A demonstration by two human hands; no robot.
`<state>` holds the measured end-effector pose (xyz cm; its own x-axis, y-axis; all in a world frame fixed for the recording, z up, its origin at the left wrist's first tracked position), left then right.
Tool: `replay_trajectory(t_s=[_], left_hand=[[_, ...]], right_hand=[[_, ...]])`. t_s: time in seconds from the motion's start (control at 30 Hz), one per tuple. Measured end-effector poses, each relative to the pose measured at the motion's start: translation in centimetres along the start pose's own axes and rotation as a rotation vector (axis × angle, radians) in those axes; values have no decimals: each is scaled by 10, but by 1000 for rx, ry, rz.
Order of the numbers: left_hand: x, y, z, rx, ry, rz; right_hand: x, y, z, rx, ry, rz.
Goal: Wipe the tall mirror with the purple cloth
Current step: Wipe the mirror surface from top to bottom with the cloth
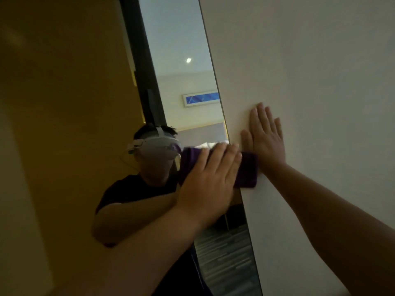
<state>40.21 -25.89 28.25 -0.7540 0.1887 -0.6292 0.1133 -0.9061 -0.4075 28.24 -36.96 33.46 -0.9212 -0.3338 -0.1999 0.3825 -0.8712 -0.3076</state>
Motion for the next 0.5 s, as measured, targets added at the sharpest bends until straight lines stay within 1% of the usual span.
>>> replay_trajectory(t_s=[0.1,0.2,0.27,0.37,0.43,0.5], left_hand=[[53,40,-70,-152,121,-14],[90,66,-132,-191,188,-38],[86,57,-133,-131,170,-67],[62,22,-140,-52,87,-145],[40,1,-165,-33,24,-197],[11,-20,-198,-21,-57,-204]], right_hand=[[-1,-1,-15,-39,29,5],[1,-5,-28,-117,49,30],[-3,-12,-36,-157,53,67],[-18,-27,-56,-165,58,136],[-44,-41,-76,-134,44,204],[-84,-57,-97,-83,-5,290]])
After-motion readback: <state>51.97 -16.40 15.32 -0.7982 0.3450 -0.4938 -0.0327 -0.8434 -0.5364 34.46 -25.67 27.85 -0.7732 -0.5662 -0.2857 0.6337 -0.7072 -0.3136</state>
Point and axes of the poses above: each hand's wrist, its own z-axis towards the middle knuckle, its own y-axis out of the palm, x = y × z, the point moved 10 cm from there along z, towards the middle knuckle, and after that the axes turned 10 degrees about -z, right-handed, at the moved point
